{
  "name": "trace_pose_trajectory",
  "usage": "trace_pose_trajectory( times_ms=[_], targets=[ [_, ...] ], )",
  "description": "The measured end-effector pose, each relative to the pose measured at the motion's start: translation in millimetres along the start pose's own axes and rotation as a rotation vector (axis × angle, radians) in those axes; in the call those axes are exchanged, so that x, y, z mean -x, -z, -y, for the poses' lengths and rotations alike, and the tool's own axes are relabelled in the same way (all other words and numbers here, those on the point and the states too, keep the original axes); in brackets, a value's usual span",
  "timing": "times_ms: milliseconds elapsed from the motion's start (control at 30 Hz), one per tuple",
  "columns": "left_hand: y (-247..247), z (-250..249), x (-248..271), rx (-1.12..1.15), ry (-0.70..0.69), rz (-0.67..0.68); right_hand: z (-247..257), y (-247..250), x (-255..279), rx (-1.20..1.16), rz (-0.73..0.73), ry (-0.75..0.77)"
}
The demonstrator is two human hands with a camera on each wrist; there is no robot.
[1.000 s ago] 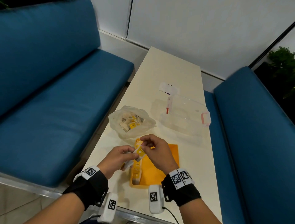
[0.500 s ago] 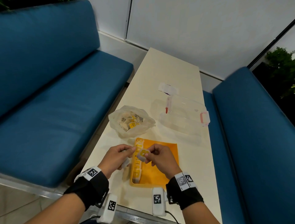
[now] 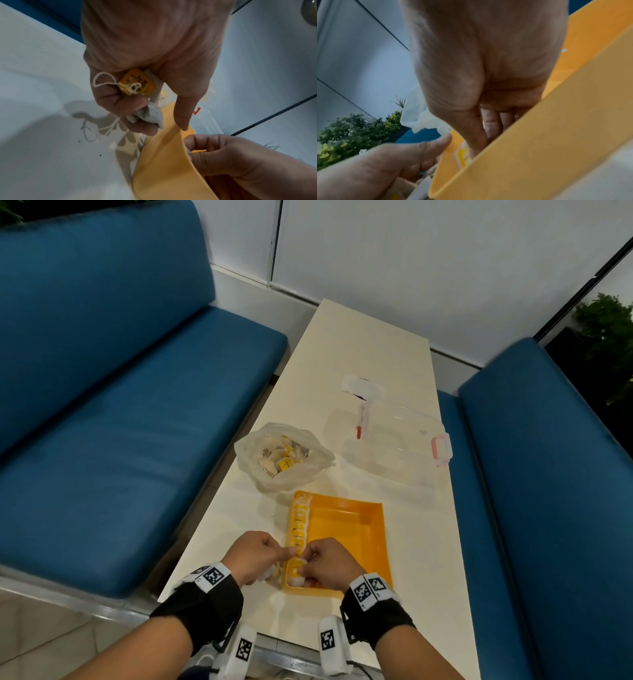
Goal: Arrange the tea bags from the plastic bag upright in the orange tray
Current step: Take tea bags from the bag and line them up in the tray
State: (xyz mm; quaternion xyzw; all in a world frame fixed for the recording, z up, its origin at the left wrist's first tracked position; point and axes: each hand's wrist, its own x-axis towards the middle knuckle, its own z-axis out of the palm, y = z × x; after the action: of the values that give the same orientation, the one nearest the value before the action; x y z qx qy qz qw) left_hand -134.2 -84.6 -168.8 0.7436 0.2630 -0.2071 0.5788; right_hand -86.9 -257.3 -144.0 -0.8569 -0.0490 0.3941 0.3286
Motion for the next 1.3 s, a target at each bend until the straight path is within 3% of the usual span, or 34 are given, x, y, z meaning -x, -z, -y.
trace_pose_trajectory(
  times_ms=[267, 533, 1033, 1300],
  targets=[
    [-4, 1, 0, -0.008, 0.034, 0.031, -1, -8, -2, 0.124, -0.078, -0.054],
    [-8, 0, -1, 0.017, 0.075, 0.062, 0, -6, -4, 0.229, -0.064, -0.049],
    [-11, 4, -5, -0.022, 0.084, 0.073, 28, -11, 9, 0.429, -0.065, 0.038],
    [-5, 2, -1, -0.01, 0.079, 0.108, 27, -7, 10, 0.325, -0.051, -0.018]
  ],
)
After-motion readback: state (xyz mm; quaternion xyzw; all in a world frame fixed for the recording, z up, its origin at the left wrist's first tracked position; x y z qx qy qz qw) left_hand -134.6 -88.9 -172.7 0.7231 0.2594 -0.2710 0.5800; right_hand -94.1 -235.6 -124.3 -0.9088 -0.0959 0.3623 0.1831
